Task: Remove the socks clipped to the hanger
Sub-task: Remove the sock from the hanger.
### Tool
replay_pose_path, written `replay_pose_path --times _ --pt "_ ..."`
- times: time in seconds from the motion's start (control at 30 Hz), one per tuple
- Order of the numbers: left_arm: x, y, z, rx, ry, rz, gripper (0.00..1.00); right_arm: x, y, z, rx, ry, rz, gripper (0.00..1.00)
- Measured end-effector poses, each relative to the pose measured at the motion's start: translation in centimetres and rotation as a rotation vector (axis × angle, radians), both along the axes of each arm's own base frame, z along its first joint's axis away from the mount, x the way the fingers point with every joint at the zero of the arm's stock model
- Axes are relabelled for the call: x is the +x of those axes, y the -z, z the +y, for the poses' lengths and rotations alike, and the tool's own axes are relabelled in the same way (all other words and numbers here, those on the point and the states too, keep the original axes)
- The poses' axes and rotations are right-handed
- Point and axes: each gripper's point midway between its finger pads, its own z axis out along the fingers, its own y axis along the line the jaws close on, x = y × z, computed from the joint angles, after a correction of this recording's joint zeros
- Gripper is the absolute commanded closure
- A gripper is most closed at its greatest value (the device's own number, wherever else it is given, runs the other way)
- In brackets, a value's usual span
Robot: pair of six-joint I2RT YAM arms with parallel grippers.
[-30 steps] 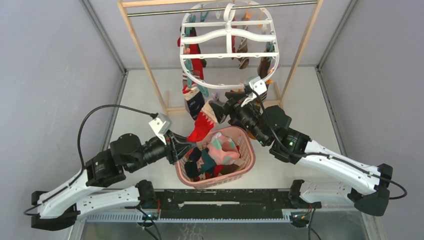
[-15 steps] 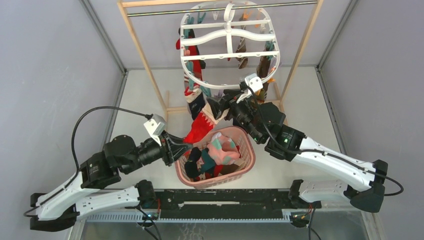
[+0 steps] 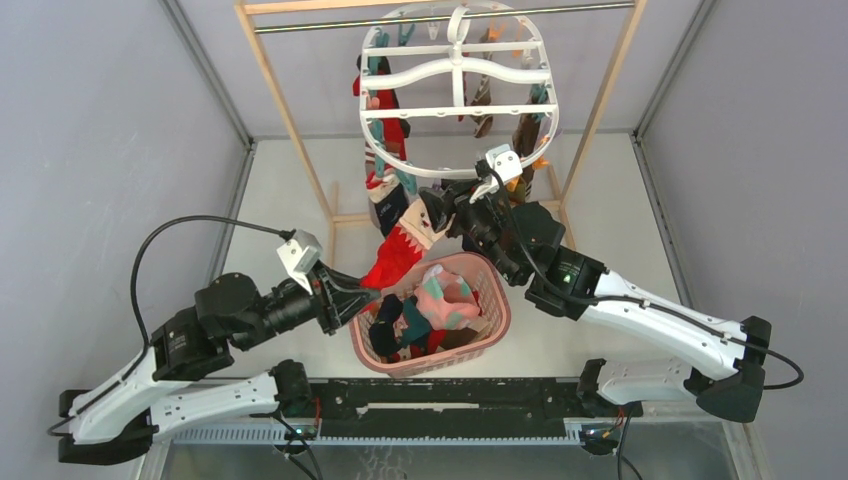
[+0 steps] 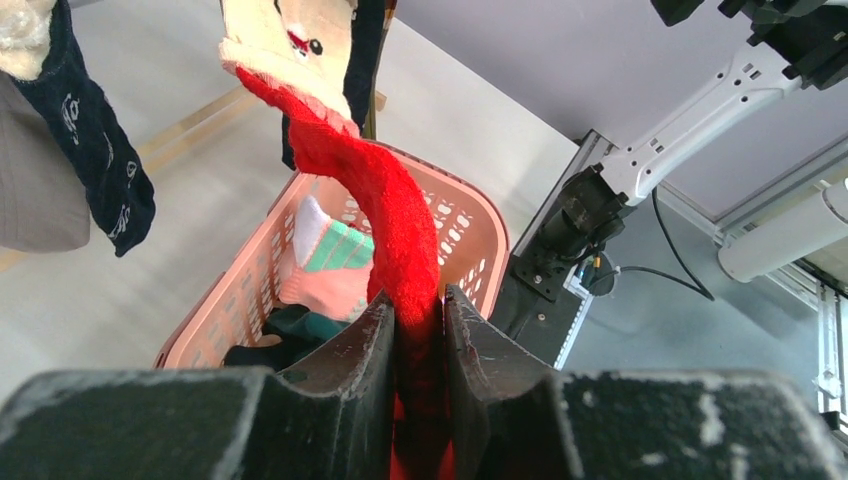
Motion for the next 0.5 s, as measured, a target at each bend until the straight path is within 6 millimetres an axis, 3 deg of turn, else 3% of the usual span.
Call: replay_pose_path --times 0.2,0.27,0.33,0.5 --pt "-0.12 -0.65 0.26 -0.012 0.000 -0.005 0.73 0.21 -0.23 -0.05 0.007 0.000 0.001 0.68" --pt "-0.14 -0.81 0.31 -0.015 0.000 -0.007 0.73 0.33 -0.35 -0.10 0.012 0.000 0.001 0.79" --pt "-0.15 -0.84 0.35 -0.015 0.000 -0.007 0.73 0.45 -0.39 -0.15 0.016 -0.001 0.003 0.98" --pt "-0.17 -0.74 0.38 -0.011 0.000 -0.005 0.73 0.78 -0.31 -0.27 0.022 0.003 0.010 1.00"
